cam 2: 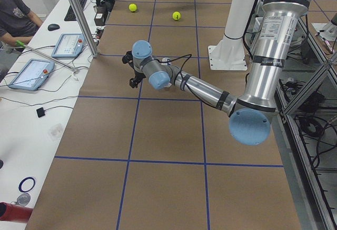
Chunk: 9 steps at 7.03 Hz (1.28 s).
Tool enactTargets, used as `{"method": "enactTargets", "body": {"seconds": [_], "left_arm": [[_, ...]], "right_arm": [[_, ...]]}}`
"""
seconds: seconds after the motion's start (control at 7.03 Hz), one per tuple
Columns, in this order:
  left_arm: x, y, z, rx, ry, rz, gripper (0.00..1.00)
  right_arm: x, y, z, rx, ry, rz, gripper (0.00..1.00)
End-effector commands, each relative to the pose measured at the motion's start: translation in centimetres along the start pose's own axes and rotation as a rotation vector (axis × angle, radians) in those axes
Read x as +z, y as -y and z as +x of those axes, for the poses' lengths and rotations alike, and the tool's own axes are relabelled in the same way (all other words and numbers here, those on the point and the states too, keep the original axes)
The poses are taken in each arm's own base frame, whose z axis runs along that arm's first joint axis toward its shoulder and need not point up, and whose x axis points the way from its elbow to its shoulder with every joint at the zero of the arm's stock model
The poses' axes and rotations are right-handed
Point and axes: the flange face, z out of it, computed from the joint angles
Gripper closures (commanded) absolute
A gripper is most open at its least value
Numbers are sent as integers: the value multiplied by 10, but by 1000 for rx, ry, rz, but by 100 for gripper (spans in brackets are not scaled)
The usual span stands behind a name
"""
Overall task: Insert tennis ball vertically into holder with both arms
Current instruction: 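Reach the left gripper down to the white Wilson can lying on its side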
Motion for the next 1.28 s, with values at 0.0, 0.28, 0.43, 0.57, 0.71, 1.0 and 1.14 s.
{"method": "enactTargets", "body": {"seconds": [0.0, 0.28, 0.43, 0.57, 0.71, 1.0, 1.14], "left_arm": [[64, 55, 100, 161, -137, -41, 1], [116, 82, 159, 359, -218, -63, 1], [125, 82, 171, 472, -210, -52, 1], [132, 88, 182, 571, -176, -41, 0], [153, 101, 210, 654, -115, -57, 0], [210, 123, 260, 700, -42, -127, 0], [225, 114, 260, 693, -48, -162, 0]], "right_arm": [[2, 0, 2, 4, -1, -4, 0], [6, 0, 5, 9, -6, -11, 0], [5, 1, 4, 7, -5, -9, 0], [5, 1, 3, 6, -2, -9, 0], [5, 0, 5, 9, -3, -10, 0], [8, -1, 7, 13, -4, -16, 0], [9, -1, 8, 14, -5, -17, 0]]}}
